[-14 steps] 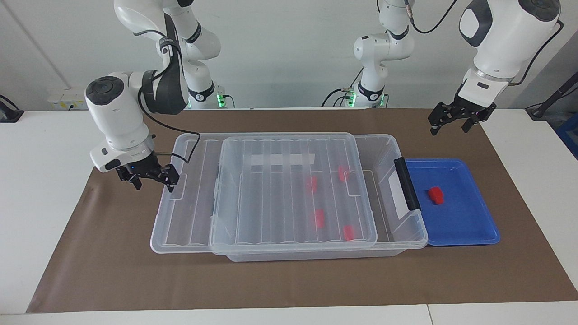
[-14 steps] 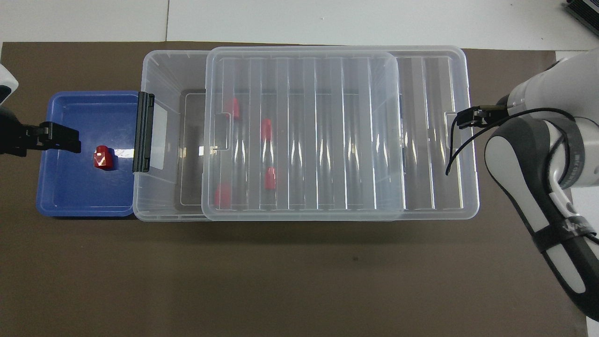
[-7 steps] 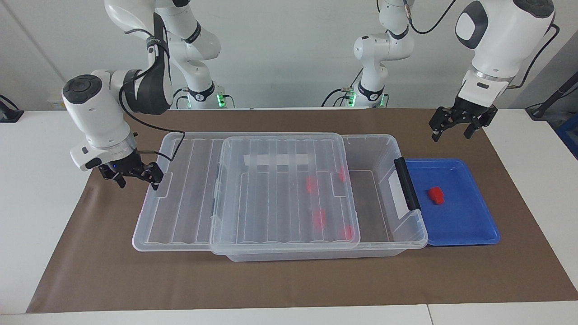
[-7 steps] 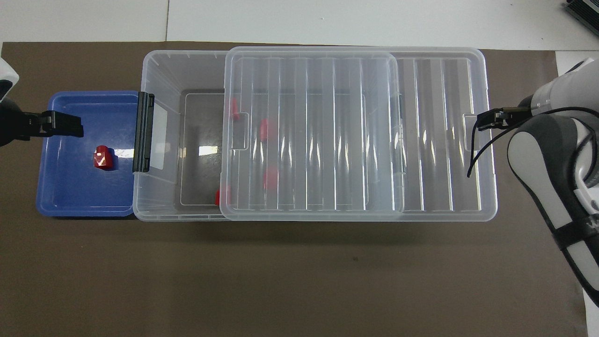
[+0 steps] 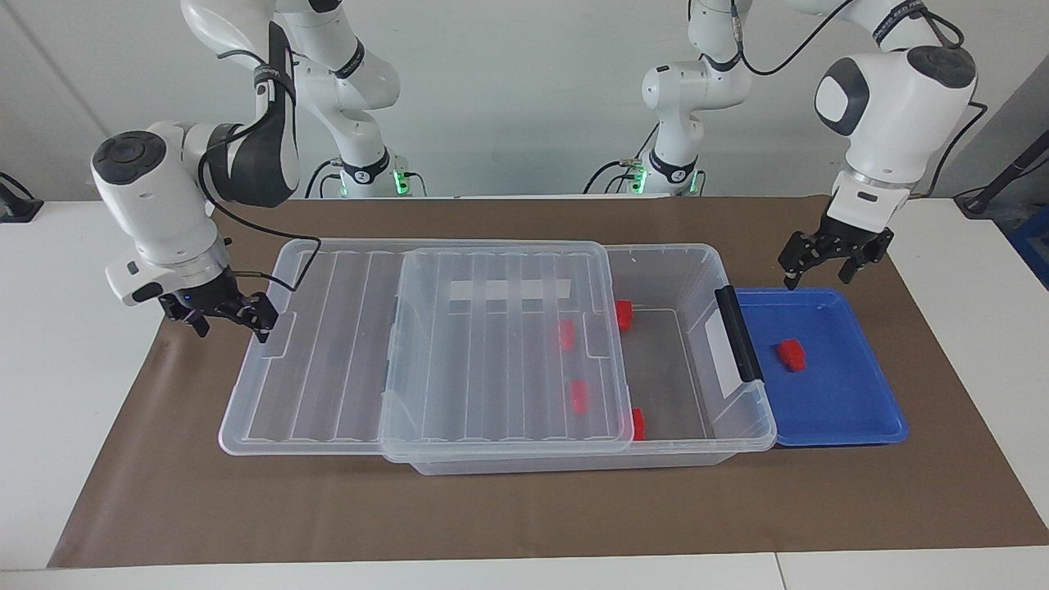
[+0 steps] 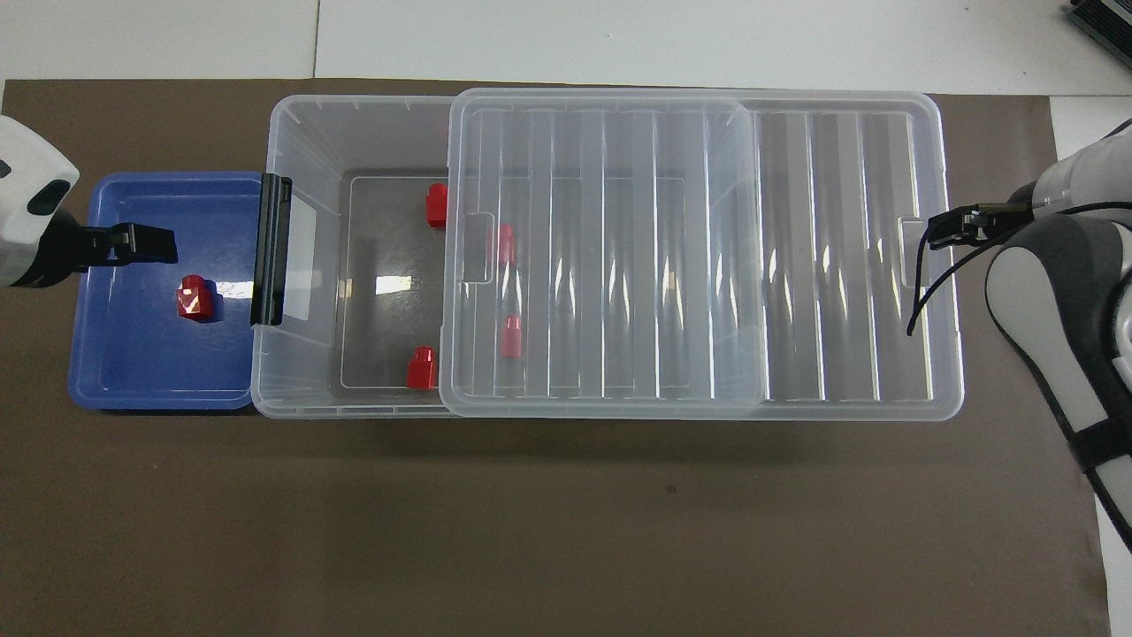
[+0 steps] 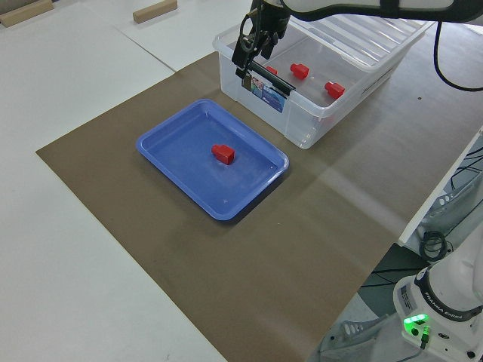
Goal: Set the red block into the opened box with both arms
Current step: 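Slide the clear lid away from the blue tray with the right gripper, then grasp the red block in the blue tray with the left gripper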
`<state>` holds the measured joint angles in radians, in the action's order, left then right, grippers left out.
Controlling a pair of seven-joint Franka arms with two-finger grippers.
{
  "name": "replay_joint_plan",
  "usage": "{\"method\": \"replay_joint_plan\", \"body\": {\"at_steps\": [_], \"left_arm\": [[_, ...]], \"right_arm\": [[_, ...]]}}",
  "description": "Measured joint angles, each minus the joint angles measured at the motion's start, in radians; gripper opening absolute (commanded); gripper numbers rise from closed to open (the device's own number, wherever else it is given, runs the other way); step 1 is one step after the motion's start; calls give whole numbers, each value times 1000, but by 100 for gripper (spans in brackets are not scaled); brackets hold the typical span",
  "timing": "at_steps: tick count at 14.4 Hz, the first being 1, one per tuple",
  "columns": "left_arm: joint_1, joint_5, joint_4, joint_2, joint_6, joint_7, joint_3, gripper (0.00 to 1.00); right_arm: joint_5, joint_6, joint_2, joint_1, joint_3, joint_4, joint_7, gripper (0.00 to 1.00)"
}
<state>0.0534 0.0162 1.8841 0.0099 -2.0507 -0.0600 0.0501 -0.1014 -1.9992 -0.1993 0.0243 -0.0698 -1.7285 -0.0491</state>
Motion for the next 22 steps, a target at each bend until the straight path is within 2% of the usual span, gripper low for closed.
{"method": "replay_joint_plan", "body": {"at_steps": [4, 7, 9, 15, 22], "left_arm": [[43, 0, 69, 75, -144, 4, -2, 100], [45, 0, 160, 116, -295, 4, -1, 100], [46, 0, 182, 154, -348, 4, -1, 100], [85, 0, 184, 208, -365, 81, -3, 100], [104, 0, 211, 238, -411, 118, 6, 95]], "right_arm": [[-5, 3, 9, 23, -1, 0, 0, 100], [-5, 3, 10, 27, -1, 0, 0, 100], [-5, 3, 10, 27, -1, 0, 0, 100], [-8, -2, 10, 26, -1, 0, 0, 100], [-96, 0, 10, 27, -1, 0, 0, 100]]}}
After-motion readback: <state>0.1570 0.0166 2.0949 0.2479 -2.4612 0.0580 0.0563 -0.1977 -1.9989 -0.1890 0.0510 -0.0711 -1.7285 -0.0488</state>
